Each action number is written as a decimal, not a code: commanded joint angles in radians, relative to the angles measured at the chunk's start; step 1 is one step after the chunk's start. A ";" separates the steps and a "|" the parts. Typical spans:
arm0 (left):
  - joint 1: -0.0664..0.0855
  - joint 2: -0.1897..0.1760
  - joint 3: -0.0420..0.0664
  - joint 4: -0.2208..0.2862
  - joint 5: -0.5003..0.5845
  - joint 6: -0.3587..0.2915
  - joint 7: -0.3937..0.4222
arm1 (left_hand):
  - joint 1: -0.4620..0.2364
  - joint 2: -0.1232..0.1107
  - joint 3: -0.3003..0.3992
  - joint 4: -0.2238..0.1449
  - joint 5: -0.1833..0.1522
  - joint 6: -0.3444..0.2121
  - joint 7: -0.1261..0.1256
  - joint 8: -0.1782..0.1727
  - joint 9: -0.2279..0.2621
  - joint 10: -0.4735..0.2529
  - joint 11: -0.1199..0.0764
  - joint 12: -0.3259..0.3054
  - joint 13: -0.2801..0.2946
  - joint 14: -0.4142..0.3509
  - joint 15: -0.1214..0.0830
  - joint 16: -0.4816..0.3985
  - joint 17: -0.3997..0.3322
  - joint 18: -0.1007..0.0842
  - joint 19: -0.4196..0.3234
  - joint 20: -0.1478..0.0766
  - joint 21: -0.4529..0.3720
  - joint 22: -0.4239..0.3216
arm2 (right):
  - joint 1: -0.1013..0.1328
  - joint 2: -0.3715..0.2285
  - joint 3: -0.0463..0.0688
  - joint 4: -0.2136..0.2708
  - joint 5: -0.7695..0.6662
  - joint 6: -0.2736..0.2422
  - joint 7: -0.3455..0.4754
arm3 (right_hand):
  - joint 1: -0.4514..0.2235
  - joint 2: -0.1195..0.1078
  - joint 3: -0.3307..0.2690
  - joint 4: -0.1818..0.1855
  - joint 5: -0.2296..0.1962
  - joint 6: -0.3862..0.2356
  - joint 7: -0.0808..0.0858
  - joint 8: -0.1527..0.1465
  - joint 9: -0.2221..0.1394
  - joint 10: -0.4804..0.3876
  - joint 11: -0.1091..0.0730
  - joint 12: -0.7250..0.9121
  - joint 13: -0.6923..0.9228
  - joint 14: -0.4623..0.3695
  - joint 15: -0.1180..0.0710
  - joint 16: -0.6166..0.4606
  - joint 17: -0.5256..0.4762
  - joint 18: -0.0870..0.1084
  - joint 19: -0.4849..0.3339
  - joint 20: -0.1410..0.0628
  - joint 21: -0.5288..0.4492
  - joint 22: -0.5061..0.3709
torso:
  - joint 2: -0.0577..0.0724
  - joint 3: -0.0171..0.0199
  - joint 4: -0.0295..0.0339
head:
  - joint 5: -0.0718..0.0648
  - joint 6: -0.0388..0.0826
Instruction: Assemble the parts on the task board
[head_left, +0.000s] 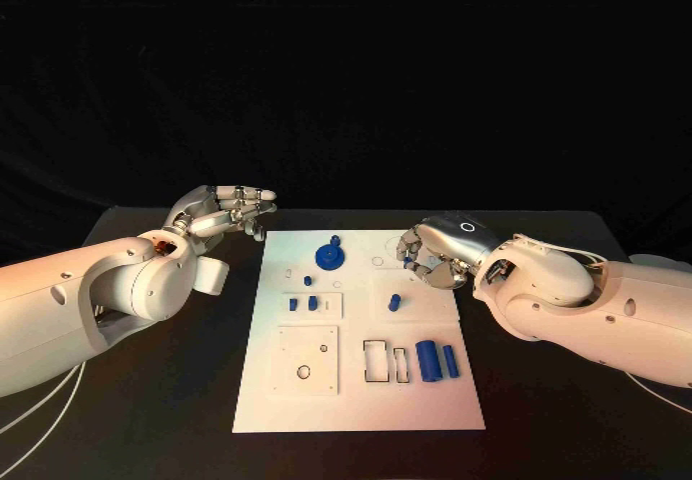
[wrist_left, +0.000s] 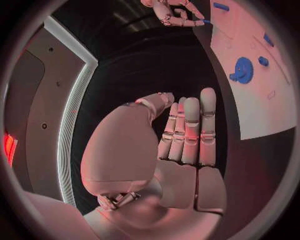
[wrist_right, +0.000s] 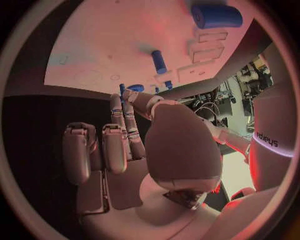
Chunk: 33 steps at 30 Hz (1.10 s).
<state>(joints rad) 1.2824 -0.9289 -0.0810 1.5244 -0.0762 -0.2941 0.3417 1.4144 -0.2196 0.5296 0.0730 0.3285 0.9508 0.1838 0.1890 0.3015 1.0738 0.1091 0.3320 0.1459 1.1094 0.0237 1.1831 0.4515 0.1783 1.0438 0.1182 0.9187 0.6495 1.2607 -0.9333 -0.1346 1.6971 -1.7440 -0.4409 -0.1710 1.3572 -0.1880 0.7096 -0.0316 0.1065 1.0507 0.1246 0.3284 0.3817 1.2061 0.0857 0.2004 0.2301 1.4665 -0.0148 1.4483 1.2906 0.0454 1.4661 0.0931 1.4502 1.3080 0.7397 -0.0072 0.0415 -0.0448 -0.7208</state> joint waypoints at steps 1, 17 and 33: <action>0.001 0.003 0.001 0.001 0.007 0.015 0.001 | 0.001 0.006 0.001 -0.006 0.003 -0.006 0.001 -0.006 -0.002 -0.011 0.001 0.006 0.002 -0.002 0.006 -0.007 -0.002 0.006 0.004 0.000 -0.007 -0.001 | 0.002 0.001 0.001 0.033 0.055 -0.038 0.024 | 0.003 0.010 -0.002 -0.006 0.004 0.007 0.003 0.001 0.002 0.038 -0.033 0.002 0.002 0.050 -0.007 0.000 -0.002 -0.016 0.040 -0.009 0.003 0.198 | 0.002 0.0006 -0.0007 | 0.008 0.001; 0.001 0.020 0.001 -0.001 0.020 0.007 0.016 | 0.002 0.006 0.001 -0.006 0.003 -0.008 0.001 -0.007 -0.003 -0.013 0.002 0.006 0.002 -0.002 0.006 -0.007 -0.002 0.006 0.004 0.000 -0.007 -0.002 | -0.076 0.122 0.000 0.099 0.092 -0.054 0.072 | 0.001 0.010 -0.001 -0.009 0.008 0.006 0.004 0.000 0.002 0.037 -0.032 -0.001 0.002 0.050 -0.006 -0.001 -0.005 -0.014 0.037 -0.009 -0.003 0.196 | 0.001 -0.0019 0.0003 | 0.084 -0.023; 0.001 0.037 0.001 -0.002 0.027 0.005 0.021 | 0.002 0.007 0.001 -0.007 0.004 -0.010 0.002 -0.007 -0.003 -0.015 0.002 0.007 0.002 -0.002 0.007 -0.006 -0.002 0.006 0.004 0.001 -0.008 -0.002 | -0.175 0.224 -0.010 0.027 0.091 -0.054 0.091 | 0.000 0.010 -0.001 -0.010 0.011 0.004 0.005 -0.001 0.002 0.036 -0.031 -0.002 0.002 0.049 -0.006 -0.002 -0.007 -0.013 0.036 -0.009 -0.005 0.194 | 0.002 0.0000 -0.0009 | 0.135 -0.045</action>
<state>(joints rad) 1.2823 -0.8947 -0.0810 1.5206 -0.0588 -0.2948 0.3472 1.4144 -0.2196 0.5297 0.0730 0.3285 0.9471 0.1873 0.1854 0.2993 1.0667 0.1090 0.3361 0.1466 1.1094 0.0238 1.1831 0.4507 0.1783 1.0437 0.1181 0.9148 0.6487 1.0877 -0.7119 -0.1444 1.7275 -1.6501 -0.4902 -0.0953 1.3596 -0.1857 0.7093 -0.0375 0.1123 1.0502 0.1242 0.3243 0.3830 1.2081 0.0876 0.1947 0.2313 1.4665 -0.0146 1.4483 1.2848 0.0454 1.4660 0.0932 1.4501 1.3076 0.7412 -0.0084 0.0416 0.0833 -0.7635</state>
